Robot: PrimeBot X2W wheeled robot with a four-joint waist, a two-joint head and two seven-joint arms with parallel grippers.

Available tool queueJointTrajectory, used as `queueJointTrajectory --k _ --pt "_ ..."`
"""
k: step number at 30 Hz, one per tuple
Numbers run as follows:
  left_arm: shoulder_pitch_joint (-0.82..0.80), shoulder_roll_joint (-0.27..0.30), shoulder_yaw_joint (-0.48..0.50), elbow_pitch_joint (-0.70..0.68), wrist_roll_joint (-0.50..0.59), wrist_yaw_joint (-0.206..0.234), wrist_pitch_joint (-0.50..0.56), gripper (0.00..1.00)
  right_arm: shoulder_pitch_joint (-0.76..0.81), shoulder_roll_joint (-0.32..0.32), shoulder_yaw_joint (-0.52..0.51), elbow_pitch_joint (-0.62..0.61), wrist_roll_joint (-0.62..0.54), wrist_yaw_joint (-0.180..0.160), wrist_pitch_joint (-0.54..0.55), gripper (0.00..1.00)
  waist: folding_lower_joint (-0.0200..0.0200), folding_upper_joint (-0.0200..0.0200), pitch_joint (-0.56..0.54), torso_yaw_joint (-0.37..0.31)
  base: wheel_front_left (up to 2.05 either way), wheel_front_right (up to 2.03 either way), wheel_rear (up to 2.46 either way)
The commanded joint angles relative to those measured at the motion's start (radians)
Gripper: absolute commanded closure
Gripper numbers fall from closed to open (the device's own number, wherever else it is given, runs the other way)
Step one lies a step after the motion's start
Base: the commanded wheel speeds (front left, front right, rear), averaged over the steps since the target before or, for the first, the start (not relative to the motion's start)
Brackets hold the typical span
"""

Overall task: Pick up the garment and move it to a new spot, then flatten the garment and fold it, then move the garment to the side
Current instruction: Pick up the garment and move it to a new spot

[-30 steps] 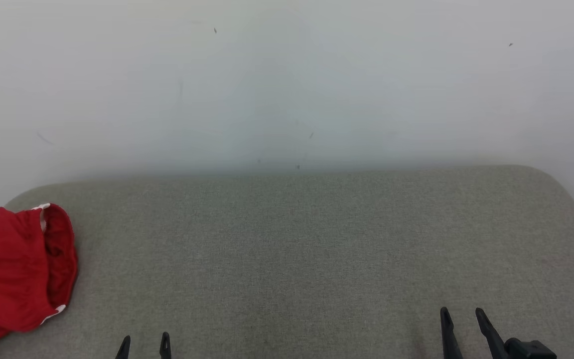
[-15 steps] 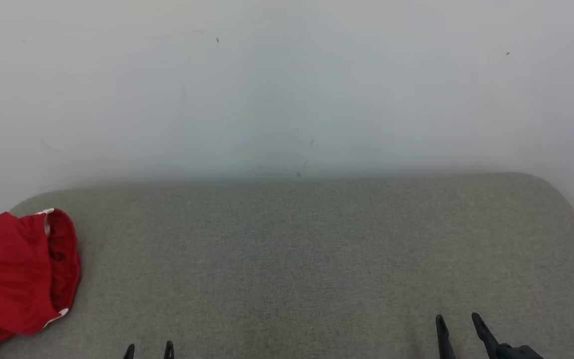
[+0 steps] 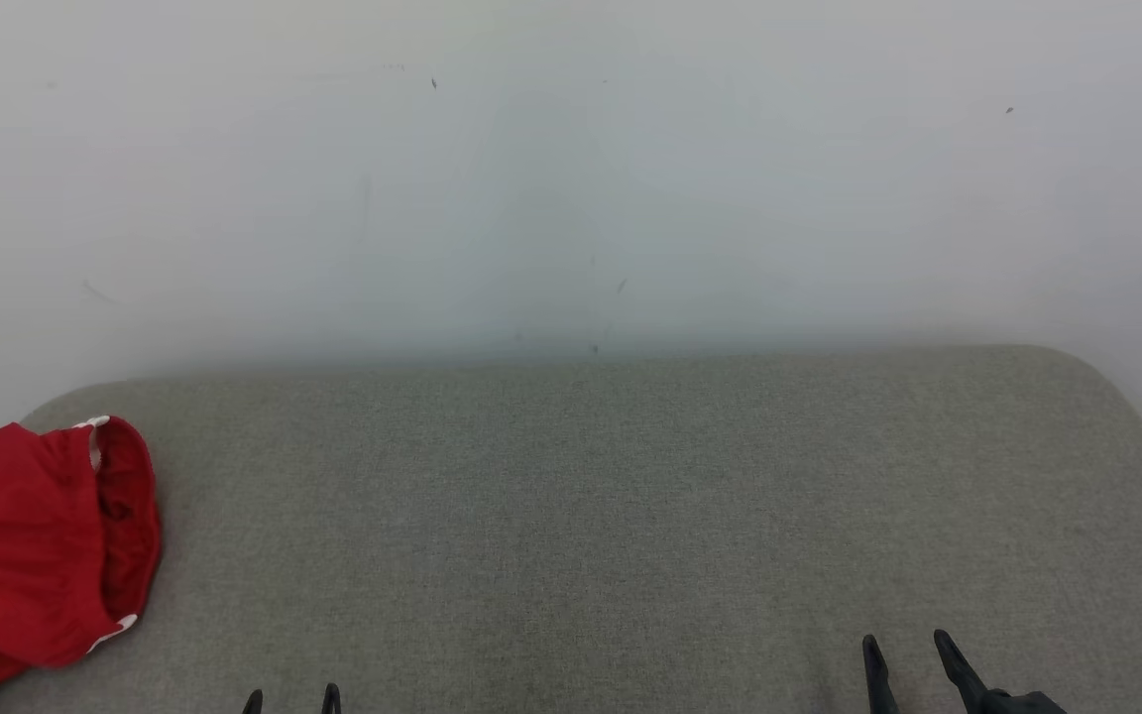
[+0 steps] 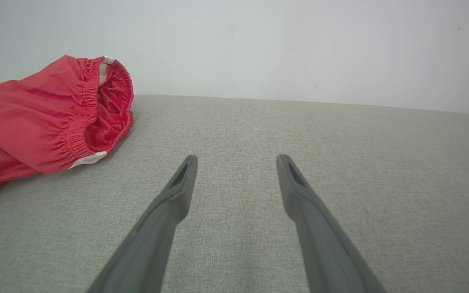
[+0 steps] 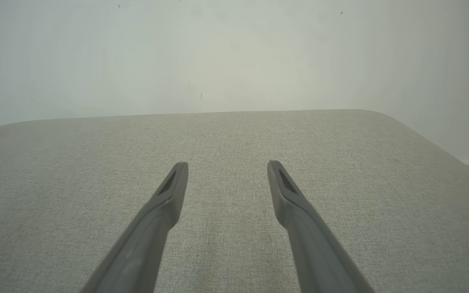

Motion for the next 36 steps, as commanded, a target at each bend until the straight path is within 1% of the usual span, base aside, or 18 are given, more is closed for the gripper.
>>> queueJointTrajectory --k 1,5,7,10,14,15,22,26,31,36 --pt "0.006 -0.003 0.004 0.003 0.01 -0.002 -0.004 0.0 0.008 -0.001 0.001 0.002 -0.001 -0.002 -0.005 0.0 0.0 0.0 0.0 0.0 0.0 0.0 0.0" --pt "-0.004 -0.003 0.008 0.008 0.017 -0.005 -0.004 0.0 0.008 -0.001 0.002 0.0 0.001 -0.002 -0.004 0.0 0.0 0.0 0.0 0.014 0.0 0.0 0.0" --pt "-0.006 -0.004 0.008 0.012 0.024 -0.006 -0.004 0.0 0.01 -0.001 0.002 0.0 0.007 -0.002 -0.004 0.0 0.0 0.0 -0.001 0.032 0.0 0.0 0.0" --pt "-0.004 -0.002 0.011 0.014 0.028 -0.004 -0.004 0.0 0.015 -0.001 0.007 0.002 0.018 -0.002 -0.004 0.0 0.0 0.0 -0.004 0.072 0.0 0.0 0.0" --pt "-0.004 0.011 0.019 0.017 0.032 -0.005 -0.004 0.0 0.024 -0.001 0.012 0.004 0.04 -0.002 -0.004 0.0 0.0 0.0 -0.01 0.148 0.0 0.0 0.0" --pt "-0.004 0.011 0.019 0.017 0.032 -0.005 -0.004 0.0 0.024 -0.001 0.012 0.004 0.04 -0.002 -0.004 0.0 0.0 0.0 -0.01 0.148 0.0 0.0 0.0" --pt "-0.004 0.038 0.034 0.014 0.04 0.001 -0.004 0.0 0.025 0.0 0.024 -0.001 0.076 -0.002 -0.004 0.0 0.0 0.0 -0.013 0.311 0.0 0.0 0.0" --pt "0.0 0.055 0.049 0.008 0.036 0.009 -0.004 0.0 0.009 0.0 0.048 -0.002 0.1 -0.002 -0.004 0.0 0.0 0.0 -0.001 0.388 0.0 0.0 0.0" --pt "0.009 0.054 0.086 -0.032 0.016 0.029 -0.004 0.0 -0.035 -0.001 0.085 0.001 0.099 -0.002 -0.004 0.0 0.0 0.0 0.041 0.435 0.0 0.0 0.0" --pt "0.027 0.043 0.112 -0.069 0.009 0.043 -0.004 0.0 -0.084 -0.001 0.116 0.017 0.091 -0.002 -0.004 0.0 0.0 0.0 0.071 0.462 0.0 0.0 0.0"
